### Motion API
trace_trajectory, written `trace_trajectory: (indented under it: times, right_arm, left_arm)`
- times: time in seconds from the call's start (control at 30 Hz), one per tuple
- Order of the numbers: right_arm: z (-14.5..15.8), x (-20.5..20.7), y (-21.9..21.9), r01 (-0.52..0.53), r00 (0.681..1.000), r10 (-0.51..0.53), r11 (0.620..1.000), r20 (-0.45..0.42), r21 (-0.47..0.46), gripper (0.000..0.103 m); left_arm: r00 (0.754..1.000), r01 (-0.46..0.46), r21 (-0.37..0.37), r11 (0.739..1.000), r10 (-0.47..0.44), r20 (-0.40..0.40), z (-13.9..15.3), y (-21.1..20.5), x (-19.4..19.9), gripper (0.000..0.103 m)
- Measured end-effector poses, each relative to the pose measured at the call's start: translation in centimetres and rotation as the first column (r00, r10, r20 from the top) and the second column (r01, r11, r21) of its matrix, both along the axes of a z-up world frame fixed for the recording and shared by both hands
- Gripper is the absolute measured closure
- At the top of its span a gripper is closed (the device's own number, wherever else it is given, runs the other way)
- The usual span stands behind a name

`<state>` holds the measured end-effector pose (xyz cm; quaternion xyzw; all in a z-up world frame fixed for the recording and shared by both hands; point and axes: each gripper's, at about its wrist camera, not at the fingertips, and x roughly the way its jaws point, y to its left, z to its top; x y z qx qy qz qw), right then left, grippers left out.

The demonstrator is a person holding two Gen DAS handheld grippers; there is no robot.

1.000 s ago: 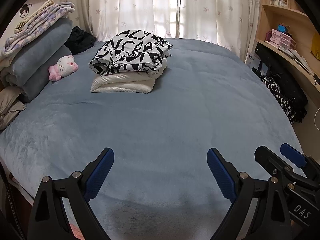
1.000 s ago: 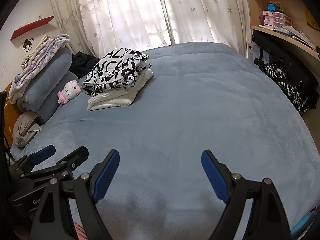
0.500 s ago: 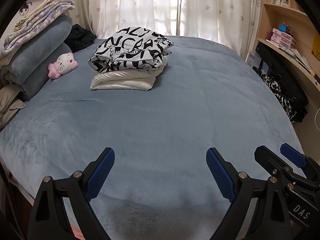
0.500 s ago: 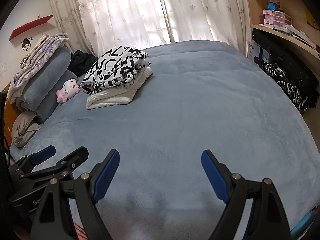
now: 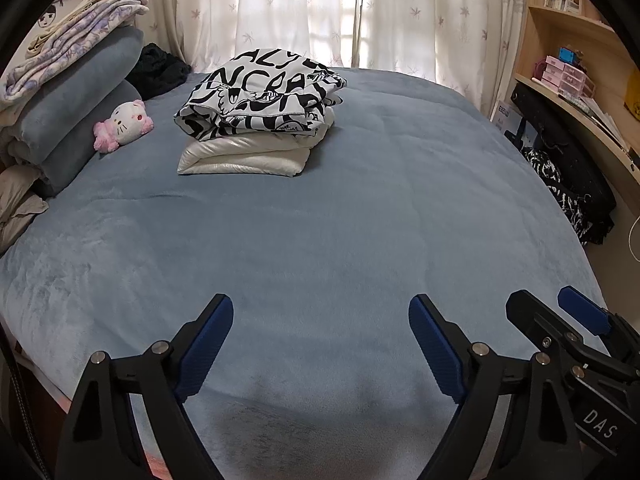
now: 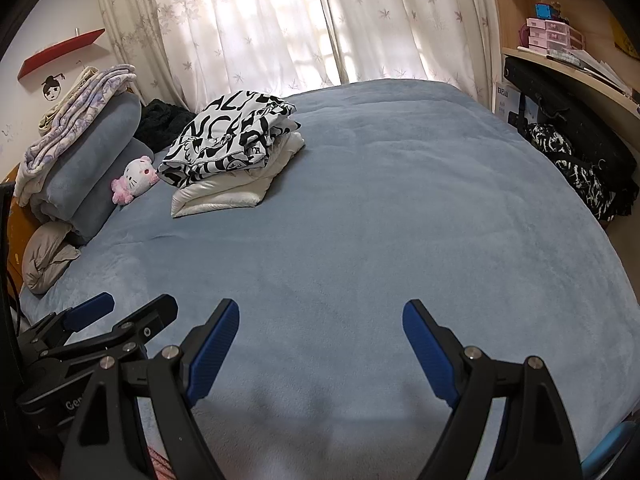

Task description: Fold large clothes

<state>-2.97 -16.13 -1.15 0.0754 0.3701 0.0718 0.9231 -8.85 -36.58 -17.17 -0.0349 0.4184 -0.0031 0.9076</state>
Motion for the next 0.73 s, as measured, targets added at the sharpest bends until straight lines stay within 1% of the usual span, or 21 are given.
trace_trajectory:
  times: [0.2, 0.4, 0.73]
  right_arm:
    - [0.1, 0.0, 0.0, 0.000, 1.000, 0.000, 1.000, 0.000, -0.002, 0.019]
    - [-0.7, 0.2, 0.1, -0.001, 1.000, 0.001, 1.000, -0.006, -0.007, 0.019]
    - [-1.0, 0.4, -0.1, -0.002, 1.000, 0.002, 1.000, -0.012, -0.009, 0.019]
  left_arm:
    - [1.000, -0.001, 0.002, 1.000, 0.001, -0.002, -0.1, 0.0, 0.1, 0.016]
    - [1.000, -0.002, 0.005, 1.000, 0.002, -0.011, -0.3, 0.1, 0.4, 0.016]
    - [1.000, -0.006, 0.004, 1.000, 0.006, -0.024, -0.5, 0.3, 0.8, 0.016]
